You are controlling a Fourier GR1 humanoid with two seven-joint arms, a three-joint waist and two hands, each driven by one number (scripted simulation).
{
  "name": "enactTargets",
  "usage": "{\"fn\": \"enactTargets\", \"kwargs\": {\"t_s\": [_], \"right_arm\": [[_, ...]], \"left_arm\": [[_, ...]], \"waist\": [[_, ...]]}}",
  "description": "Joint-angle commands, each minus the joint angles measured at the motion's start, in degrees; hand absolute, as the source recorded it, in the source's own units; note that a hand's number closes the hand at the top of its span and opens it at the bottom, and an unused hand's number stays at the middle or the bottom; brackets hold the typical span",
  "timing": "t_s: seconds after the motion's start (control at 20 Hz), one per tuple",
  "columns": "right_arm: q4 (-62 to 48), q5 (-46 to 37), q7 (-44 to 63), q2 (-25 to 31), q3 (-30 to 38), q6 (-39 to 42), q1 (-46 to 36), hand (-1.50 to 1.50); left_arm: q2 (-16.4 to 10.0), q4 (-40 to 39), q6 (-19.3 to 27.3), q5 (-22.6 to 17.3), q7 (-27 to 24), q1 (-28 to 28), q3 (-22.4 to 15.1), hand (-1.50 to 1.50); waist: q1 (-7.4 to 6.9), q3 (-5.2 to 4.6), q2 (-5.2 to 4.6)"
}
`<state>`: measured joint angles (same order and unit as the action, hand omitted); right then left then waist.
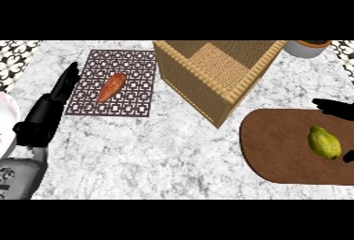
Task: Pick the pear from the cutting board and place it in the basket
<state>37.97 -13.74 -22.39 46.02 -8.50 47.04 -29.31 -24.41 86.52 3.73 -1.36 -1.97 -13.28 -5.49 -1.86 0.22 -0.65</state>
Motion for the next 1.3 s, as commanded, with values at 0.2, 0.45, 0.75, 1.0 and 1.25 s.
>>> {"fn": "enactTargets", "kwargs": {"t_s": [0.2,0.45,0.75,1.0,1.25], "right_arm": [[-8.4,-3.4,-13.3,-2.6,-2.9,0.8,-1.7,-1.50],[-9.8,-3.4,-15.0,-2.2,-4.1,1.8,-2.3,-1.50],[-12.3,-4.4,-16.4,-1.4,-6.0,2.3,-3.4,-1.50],[-13.2,-5.3,-16.5,-5.2,-7.8,-2.1,-2.0,-1.50],[-15.6,-5.4,-15.6,-6.5,-8.2,-2.6,-5.7,-1.50]], "left_arm": [[1.9,0.6,0.6,1.7,1.4,-1.0,-0.4,0.00],[1.5,-0.3,-0.9,1.4,0.6,-0.1,0.9,0.00],[2.5,0.0,-0.1,3.1,0.4,-0.4,0.9,0.00],[0.4,2.0,-3.6,-0.6,0.5,1.9,4.2,0.00],[1.5,-0.6,-3.4,1.4,0.6,-1.1,3.6,0.00]], "waist": [[0.21,-0.02,-0.03],[0.60,-0.09,0.17],[0.84,-0.11,0.22],[0.43,-0.12,0.38],[0.51,-0.11,0.12]]}}
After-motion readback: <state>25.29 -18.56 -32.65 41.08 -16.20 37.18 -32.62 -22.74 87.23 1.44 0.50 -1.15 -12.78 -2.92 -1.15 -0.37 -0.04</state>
